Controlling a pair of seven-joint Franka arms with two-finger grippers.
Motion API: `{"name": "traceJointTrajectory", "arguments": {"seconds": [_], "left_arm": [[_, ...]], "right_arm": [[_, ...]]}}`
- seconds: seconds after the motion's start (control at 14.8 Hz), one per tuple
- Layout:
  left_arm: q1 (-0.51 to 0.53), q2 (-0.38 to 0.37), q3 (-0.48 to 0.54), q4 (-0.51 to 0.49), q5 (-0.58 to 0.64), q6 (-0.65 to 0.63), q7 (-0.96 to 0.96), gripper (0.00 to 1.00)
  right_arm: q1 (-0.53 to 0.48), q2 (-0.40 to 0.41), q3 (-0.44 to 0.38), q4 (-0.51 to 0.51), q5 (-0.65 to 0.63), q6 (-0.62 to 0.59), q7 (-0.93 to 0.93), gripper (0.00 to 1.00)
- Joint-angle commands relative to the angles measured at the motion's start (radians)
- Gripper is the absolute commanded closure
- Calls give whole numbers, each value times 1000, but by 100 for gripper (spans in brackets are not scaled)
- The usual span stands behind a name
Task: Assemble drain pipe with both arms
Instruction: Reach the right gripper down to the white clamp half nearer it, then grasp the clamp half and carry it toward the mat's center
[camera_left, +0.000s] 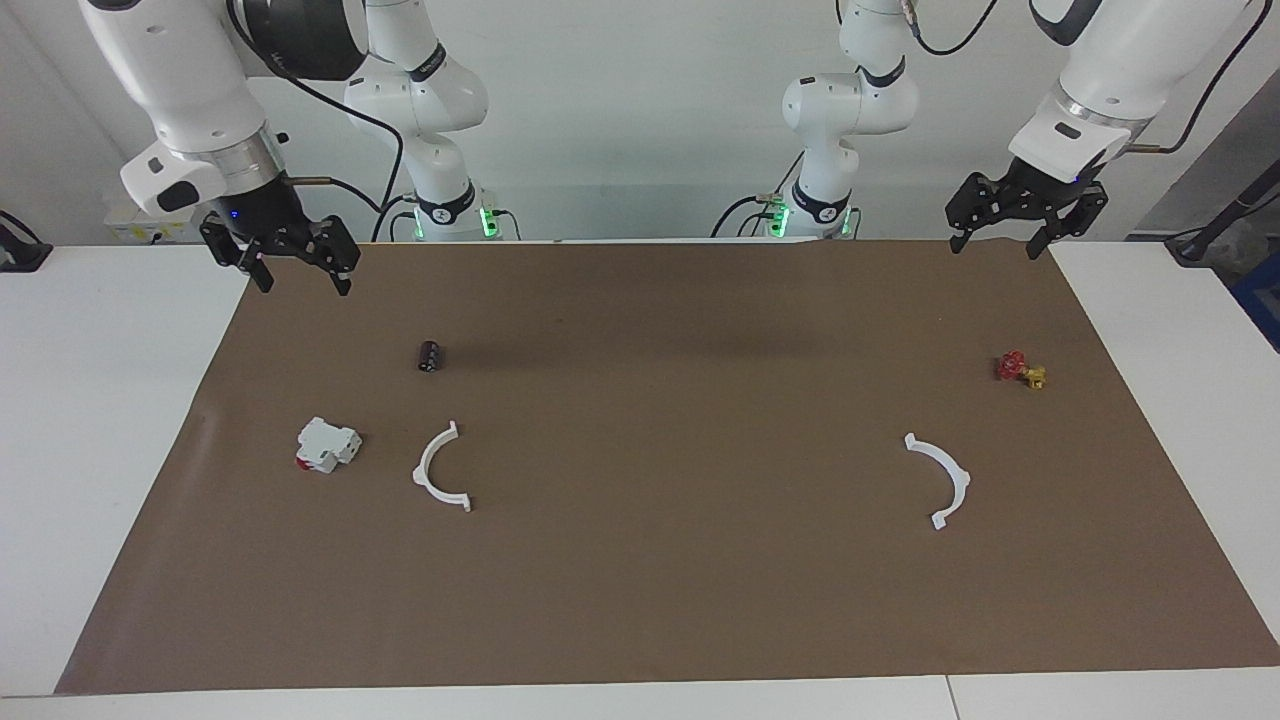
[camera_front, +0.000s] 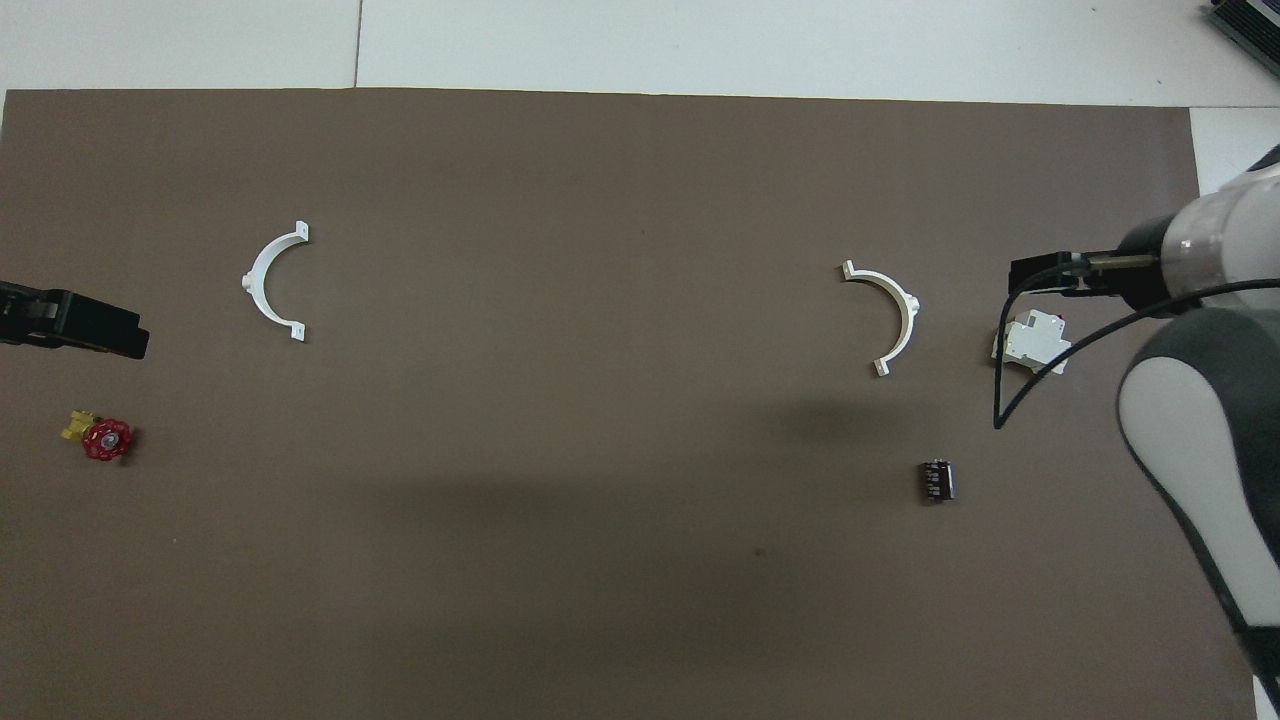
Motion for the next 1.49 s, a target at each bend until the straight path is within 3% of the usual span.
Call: {"name": "traceJointTrajectory", "arguments": {"seconds": [0.0,0.27,0.47,0.74,0.88,1.02,1.15,1.42], "left_arm": [[5,-29,0,-30,-4,-5,-8,0],[5,-29,0,-30,-4,-6,-8,0],[5,-29,0,-29,-4,-6,-8,0],[3,-29,0,-30,-4,-5,-8,0],[5,-29,0,-30,-4,-6,-10,0],[3,-29,0,-30,-4,-6,-10,0],[5,-29,0,-32,-4,-12,-5,0],[3,-35,0,-44,-4,-13,-8,0]], "right_arm": [[15,151,-2,-5,49,167,-80,0],[37,291,7,-44,63,359,-215,0],[34,373,7,-51,99,425,-358,0],[34,374,7,-60,124,405,-375,0],[35,367,7,-92,126,413,-378,16],[29,365,7,-100,126,416,-421,47],[27,365,7,-101,126,416,-432,100],[29,367,7,-63,126,363,-423,100]]}}
